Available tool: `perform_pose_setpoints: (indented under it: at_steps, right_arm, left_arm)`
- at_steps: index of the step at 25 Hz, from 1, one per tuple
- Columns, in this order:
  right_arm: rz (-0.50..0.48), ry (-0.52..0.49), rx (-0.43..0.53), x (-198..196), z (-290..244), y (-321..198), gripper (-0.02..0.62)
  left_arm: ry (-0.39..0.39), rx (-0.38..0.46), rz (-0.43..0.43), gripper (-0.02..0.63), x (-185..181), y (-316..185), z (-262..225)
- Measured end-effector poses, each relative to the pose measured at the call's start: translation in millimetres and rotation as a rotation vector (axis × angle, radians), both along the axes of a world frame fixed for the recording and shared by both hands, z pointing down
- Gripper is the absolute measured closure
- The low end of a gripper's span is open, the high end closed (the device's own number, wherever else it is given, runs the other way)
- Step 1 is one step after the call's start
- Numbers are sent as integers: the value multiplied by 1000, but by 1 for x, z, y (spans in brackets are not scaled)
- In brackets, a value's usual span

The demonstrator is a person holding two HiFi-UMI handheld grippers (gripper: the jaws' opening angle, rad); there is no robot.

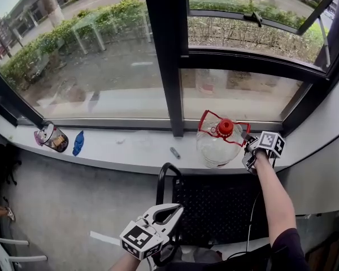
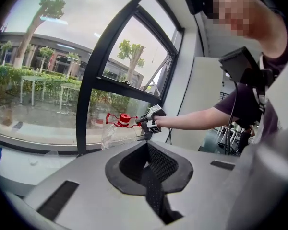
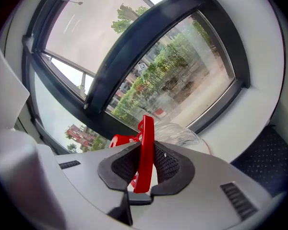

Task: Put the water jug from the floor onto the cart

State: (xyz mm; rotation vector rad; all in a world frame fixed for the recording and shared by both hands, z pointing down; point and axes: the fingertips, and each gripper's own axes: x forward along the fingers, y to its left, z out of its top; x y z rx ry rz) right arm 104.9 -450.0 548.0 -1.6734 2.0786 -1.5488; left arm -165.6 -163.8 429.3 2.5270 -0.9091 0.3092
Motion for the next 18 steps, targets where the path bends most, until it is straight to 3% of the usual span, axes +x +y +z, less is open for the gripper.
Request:
perform_pose_setpoints:
  at_steps: [3,7,10,13,16,18]
  right_arm:
    - [-28,-8,19,-2,-10,13,529]
    - [-52,-66,51,-3,-26,37,528]
    - [-71,-119,72,0,-36,59,528]
    - [-86,-170,97,9,-49,81,528]
    - [-90,-247,127,17,-61,111,527]
    - [-105,-283,151,20,-69,134,528]
  left_arm:
    - [-11,18,-1,612,5,-21,-4]
    - [116,-53,-63,612,14,-56,-7]
    - [128,-97,-74,607,21,-72,4]
    - [123,-138,-45,508,28,-80,17]
    - [146,-178,-21,494,36,-85,26]
    - [169,-216,-9,445,43,-88,33]
